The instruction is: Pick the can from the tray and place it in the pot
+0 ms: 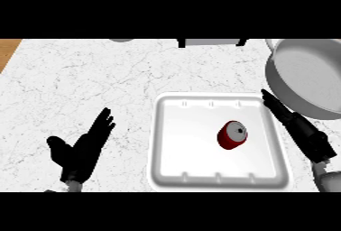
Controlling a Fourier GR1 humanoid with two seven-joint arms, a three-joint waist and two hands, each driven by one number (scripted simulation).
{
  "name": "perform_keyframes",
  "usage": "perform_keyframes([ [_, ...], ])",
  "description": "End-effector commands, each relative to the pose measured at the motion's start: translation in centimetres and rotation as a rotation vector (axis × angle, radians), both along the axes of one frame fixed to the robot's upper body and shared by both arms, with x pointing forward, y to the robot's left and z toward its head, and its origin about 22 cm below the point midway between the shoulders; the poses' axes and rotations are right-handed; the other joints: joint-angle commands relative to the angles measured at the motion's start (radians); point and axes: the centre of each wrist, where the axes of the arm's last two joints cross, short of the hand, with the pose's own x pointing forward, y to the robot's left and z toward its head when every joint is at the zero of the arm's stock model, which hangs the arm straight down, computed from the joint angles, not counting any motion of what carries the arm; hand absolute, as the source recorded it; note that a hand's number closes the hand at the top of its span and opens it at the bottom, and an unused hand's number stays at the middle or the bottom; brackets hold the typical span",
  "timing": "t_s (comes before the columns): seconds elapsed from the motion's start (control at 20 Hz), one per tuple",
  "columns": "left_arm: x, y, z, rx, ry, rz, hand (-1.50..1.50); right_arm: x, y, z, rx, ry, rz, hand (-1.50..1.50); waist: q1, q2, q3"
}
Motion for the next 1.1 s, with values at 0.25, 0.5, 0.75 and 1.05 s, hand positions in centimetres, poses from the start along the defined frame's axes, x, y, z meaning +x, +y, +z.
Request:
perform_keyframes([
  [0.25, 5.2, 5.0, 9.0, 0.190, -0.370, 0.216, 0.00, 5.7, -2.8, 4.9, 0.290, -0.342, -0.108, 1.50, 0.075, -0.010, -0.005],
  [0.5, 5.5, 5.1, 10.3, 0.165, -0.327, 0.216, 0.00, 4.4, -7.1, -0.6, 0.039, -0.458, -0.211, -1.50, 0.057, -0.007, -0.007],
  [0.75, 4.8, 5.1, 8.3, 0.154, -0.304, 0.238, 0.00, 4.4, -8.3, -1.2, 0.124, -0.577, -0.042, -1.50, 0.034, -0.014, -0.011],
  [1.05, 7.0, 4.6, 8.8, 0.171, -0.300, 0.248, 0.00, 5.8, -6.0, 5.9, -0.069, -0.423, 0.143, -1.50, 0.021, -0.017, -0.013],
])
